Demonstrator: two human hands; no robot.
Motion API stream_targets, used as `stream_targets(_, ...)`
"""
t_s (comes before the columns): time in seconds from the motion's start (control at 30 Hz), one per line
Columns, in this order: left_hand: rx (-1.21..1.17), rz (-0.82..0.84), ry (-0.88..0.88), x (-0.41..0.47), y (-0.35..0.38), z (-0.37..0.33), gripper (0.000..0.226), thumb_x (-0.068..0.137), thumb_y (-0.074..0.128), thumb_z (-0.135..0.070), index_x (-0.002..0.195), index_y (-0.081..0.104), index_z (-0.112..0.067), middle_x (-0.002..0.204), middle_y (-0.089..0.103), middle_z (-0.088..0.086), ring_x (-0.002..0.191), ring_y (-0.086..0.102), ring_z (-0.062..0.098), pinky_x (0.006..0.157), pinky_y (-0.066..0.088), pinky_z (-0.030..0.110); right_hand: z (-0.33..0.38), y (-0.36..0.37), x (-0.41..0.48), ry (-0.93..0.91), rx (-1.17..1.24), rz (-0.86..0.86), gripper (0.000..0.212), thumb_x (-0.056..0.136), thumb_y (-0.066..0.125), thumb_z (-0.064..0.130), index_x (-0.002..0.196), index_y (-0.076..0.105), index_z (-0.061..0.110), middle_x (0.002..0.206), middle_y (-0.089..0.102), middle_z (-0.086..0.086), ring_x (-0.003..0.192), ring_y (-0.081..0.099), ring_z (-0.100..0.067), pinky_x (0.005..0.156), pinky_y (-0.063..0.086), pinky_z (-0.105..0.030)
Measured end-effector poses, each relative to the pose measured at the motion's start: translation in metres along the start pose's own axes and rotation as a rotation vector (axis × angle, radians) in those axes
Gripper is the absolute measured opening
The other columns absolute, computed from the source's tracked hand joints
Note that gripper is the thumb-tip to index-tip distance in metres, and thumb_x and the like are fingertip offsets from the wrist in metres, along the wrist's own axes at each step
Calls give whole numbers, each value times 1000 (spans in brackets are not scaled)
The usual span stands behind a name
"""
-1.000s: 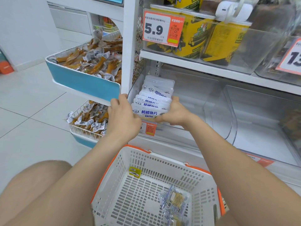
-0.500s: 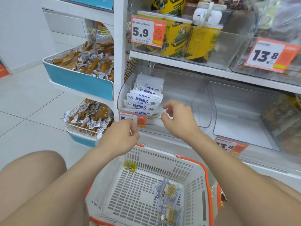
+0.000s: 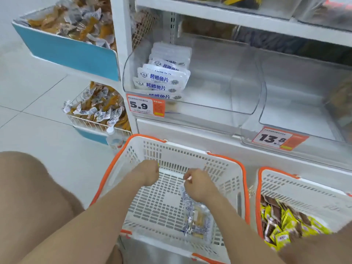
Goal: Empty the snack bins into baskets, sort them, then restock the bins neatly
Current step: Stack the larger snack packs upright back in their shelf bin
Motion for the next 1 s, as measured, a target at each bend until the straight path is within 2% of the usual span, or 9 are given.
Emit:
stream_targets(0.07, -60, -11, -66, 20, 39, 17, 35, 103, 52, -19, 137, 53, -8, 153, 41, 17, 125, 56, 36, 103, 50, 48, -36, 41, 4, 108, 41, 52, 18, 98, 50, 10, 91, 65, 3, 90, 68, -20, 59, 51, -22, 60, 44, -28)
stream_targets(0.17, -172, -78, -149, 46, 79, 35, 56, 101, 58, -19, 151, 36, -9, 157, 29, 14, 129, 52, 36, 102, 50, 52, -77, 83, 11, 231, 45, 116, 24, 97, 50, 11, 74, 47, 14, 70, 51, -6, 60, 46, -21, 58, 39, -30)
stream_targets(0.33, -418, -296, -279, 89, 93, 50, 54, 98, 64, -15, 144, 38, -3, 146, 39, 15, 113, 58, 35, 94, 53, 53, -106, 98, 39, 280, 18, 171, 15, 103, 48, 16, 104, 62, 11, 97, 68, -7, 86, 66, -26, 73, 55, -36)
stream_targets(0.43, -587, -444, -356, 104, 94, 54, 39, 96, 65, -10, 128, 42, -7, 127, 53, 13, 97, 59, 32, 86, 53, 48, -112, 108, 54, 311, 93, 144, 16, 102, 50, 16, 104, 65, 10, 91, 70, -10, 80, 69, -28, 74, 59, -41)
stream_targets(0.57, -669, -569, -451, 113, 93, 49, 46, 95, 71, -16, 128, 42, -1, 105, 61, 9, 87, 63, 30, 79, 54, 42, -113, 126, 66, 344, 172, 134, 17, 99, 53, 14, 106, 68, 8, 93, 71, -10, 77, 70, -24, 76, 63, -42)
stream_targets(0.67, -605, -540, -388, 117, 97, 44, 32, 97, 70, -12, 121, 52, -1, 100, 60, 10, 86, 53, 25, 73, 40, 36, -113, 129, 70, 380, 210, 111, 17, 98, 52, 11, 101, 69, 12, 87, 71, -7, 72, 67, -21, 71, 61, -35)
stream_targets(0.8, -689, -446, -203, 115, 110, 38, 9, 93, 78, -17, 99, 76, -10, 89, 75, 2, 84, 69, 21, 78, 55, 34, -116, 124, 71, 418, 312, 41, 22, 97, 50, 6, 102, 70, 13, 81, 70, -5, 61, 61, -17, 62, 57, -31)
stream_targets(0.9, -829, -264, -20, 105, 118, 15, 1, 91, 79, -12, 90, 79, -13, 81, 78, 2, 78, 75, 25, 79, 62, 46, -114, 112, 72, 379, 494, -44, 39, 96, 54, 4, 131, 60, 20, 92, 67, 0, 76, 66, -19, 64, 53, -31)
stream_targets(1.0, -1002, -4, 55, 86, 120, -20, 10, 98, 72, -16, 102, 79, -10, 95, 79, 11, 91, 75, 32, 87, 62, 44, -105, 97, 67, 287, 654, -58, 43, 94, 66, 6, 132, 58, 25, 104, 71, -4, 90, 72, -29, 79, 61, -45)
Point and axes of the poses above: each hand's wrist, its own x-axis towards the middle knuckle, its own y-axis out of the palm, z = x × y, the point moved 6 cm from there along x, towards the middle knuckle
